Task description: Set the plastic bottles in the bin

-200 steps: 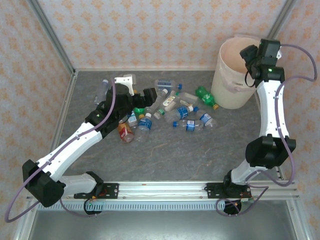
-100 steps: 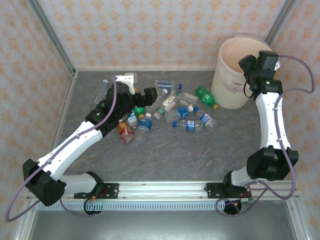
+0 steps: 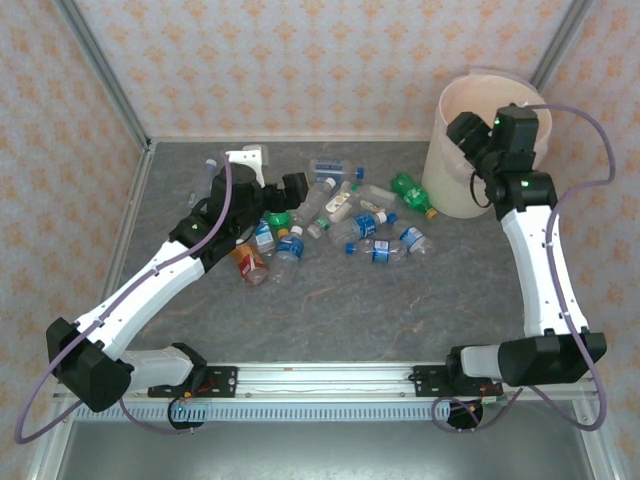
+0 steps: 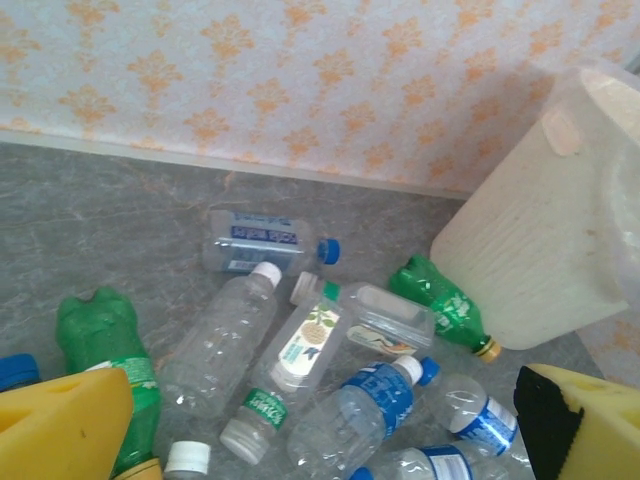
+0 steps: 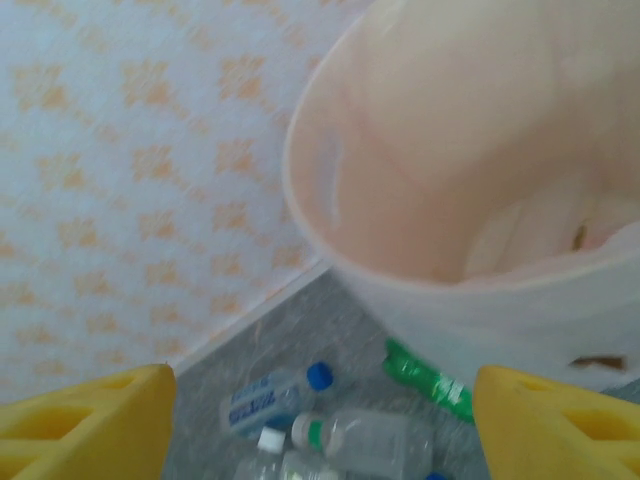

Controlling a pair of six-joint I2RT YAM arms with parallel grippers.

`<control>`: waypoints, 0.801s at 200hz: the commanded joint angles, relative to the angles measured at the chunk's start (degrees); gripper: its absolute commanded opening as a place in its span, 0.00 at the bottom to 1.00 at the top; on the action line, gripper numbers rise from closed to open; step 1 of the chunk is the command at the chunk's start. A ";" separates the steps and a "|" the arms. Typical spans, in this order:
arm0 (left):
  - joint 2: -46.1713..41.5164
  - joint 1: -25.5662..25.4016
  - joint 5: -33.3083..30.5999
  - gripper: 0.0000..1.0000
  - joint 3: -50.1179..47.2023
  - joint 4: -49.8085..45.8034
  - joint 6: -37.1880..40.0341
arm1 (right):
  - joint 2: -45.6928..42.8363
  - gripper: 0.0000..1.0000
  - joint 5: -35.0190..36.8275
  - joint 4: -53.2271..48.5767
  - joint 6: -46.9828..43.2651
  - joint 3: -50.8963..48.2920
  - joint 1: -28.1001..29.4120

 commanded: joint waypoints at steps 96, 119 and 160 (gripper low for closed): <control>-7.54 1.57 -0.66 0.99 -13.53 -3.42 -5.17 | 10.74 0.75 5.99 6.50 10.03 -12.25 24.34; -10.77 1.57 2.60 0.99 -15.89 -1.92 -5.46 | 17.69 0.72 7.40 4.64 14.61 -8.01 25.77; -15.27 1.57 3.96 0.99 -18.25 -1.45 -5.86 | 28.45 0.69 9.32 1.38 18.89 0.71 26.96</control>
